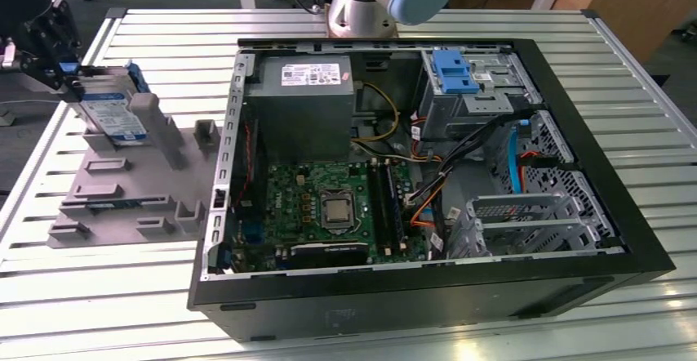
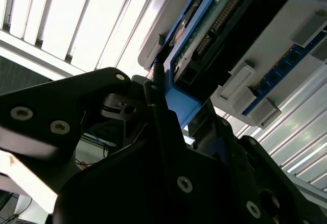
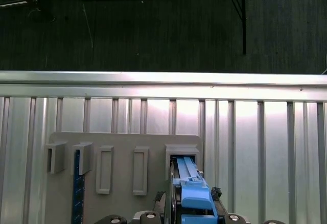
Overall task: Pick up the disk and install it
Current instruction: 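Pick up the disk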
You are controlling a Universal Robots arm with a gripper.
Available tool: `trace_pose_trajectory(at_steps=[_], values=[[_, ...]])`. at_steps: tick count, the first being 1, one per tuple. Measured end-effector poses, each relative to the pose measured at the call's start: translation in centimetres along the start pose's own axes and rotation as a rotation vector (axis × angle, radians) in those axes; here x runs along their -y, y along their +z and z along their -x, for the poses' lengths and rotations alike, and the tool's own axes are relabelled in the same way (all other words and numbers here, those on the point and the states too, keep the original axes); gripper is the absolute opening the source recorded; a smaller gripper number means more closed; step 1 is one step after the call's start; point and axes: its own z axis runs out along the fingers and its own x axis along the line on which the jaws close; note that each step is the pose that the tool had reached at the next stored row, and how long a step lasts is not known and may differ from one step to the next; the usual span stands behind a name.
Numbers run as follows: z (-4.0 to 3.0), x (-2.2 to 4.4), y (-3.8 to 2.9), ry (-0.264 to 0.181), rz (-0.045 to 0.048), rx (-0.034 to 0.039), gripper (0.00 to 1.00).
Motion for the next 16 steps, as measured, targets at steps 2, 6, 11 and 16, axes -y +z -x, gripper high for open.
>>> trace_pose_trajectory(at_steps=[2, 6, 11, 16], values=[[0.00, 0.00, 0.00, 0.000, 0.0000, 0.0000, 0.44], [0.00, 0.00, 0.00, 0.000, 0.0001, -0.0001, 0.43], [0.00, 0.00, 0.00, 0.000, 0.0000, 0.0000, 0.36], [0.00, 0.00, 0.00, -0.001, 0.0000, -0.0001, 0.36]])
